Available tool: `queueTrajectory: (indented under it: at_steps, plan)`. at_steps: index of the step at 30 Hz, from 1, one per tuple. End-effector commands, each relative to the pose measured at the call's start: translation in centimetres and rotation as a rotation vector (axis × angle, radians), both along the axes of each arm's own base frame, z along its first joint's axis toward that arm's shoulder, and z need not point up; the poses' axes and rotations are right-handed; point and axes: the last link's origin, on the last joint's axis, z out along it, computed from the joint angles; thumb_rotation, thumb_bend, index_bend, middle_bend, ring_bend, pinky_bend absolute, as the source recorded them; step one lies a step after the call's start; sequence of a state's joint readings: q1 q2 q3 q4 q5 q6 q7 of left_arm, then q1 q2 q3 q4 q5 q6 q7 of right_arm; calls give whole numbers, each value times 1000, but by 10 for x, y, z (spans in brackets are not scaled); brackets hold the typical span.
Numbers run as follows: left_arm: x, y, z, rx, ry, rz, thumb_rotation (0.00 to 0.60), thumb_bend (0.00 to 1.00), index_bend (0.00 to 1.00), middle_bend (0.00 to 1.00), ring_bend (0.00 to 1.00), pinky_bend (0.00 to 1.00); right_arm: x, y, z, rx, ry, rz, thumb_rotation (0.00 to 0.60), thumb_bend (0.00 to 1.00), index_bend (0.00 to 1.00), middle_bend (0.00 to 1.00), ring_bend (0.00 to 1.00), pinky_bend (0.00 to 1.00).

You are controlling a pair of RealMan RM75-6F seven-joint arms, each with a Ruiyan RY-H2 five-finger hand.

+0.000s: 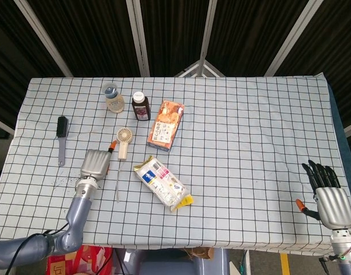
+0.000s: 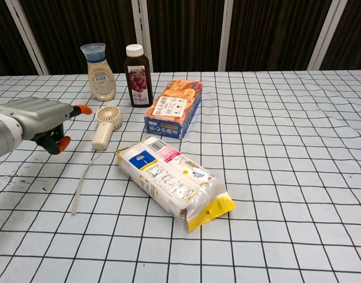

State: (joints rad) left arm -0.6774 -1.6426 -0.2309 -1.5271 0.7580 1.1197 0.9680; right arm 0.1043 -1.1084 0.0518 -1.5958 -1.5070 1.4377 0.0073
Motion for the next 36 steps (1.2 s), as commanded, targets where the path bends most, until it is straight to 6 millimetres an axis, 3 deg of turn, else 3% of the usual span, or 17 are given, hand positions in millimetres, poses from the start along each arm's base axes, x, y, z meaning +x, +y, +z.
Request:
queueTrajectory:
  at_steps: [1,11,36]
  plan:
    - [5,5,-9,-4,9,7,600,771,44,907,744,748,0,0,0,2,-2,1,600,279,9,0,0,0]
    - [8,7,-23,-13,40,7,600,772,42,907,744,748,0,0,1,4,-4,3,600,279,11,0,0,0]
    - [13,7,-28,3,23,-25,600,774,32,906,740,748,0,0,0,4,-3,2,600,279,11,0,0,0]
